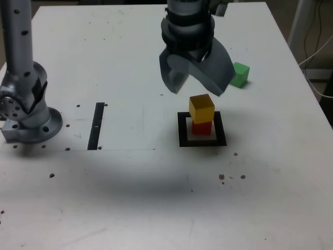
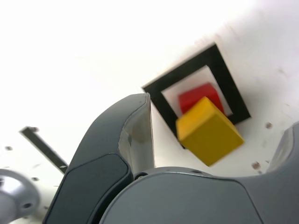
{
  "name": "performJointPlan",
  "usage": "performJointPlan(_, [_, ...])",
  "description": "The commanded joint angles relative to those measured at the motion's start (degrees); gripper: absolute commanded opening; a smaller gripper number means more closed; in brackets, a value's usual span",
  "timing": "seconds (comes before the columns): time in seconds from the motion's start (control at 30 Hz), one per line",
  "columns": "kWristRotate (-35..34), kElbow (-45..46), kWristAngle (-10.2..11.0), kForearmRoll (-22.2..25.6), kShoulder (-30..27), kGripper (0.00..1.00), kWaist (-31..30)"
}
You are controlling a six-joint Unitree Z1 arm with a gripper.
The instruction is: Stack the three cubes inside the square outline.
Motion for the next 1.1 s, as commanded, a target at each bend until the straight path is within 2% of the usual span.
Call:
performJointPlan(0.0, [1.0, -1.8, 1.2, 1.5, 1.4, 0.99, 0.7])
performJointPlan(0.3, [7.0, -11.3, 3.1, 7.1, 5.7, 0.99, 5.8])
performJointPlan(0.5, [9.7, -22.4, 2.9, 11.8, 13.8, 0.99, 9.4])
performJointPlan(0.63, [10.4, -28.4, 2.0, 13.3, 19.1, 0.99, 11.9])
performJointPlan(0.83, [6.6, -32.2, -0.8, 13.9, 24.0, 0.99, 15.5])
performJointPlan(1.07, [-3.8, -31.0, -2.0, 13.8, 23.6, 0.99, 16.7])
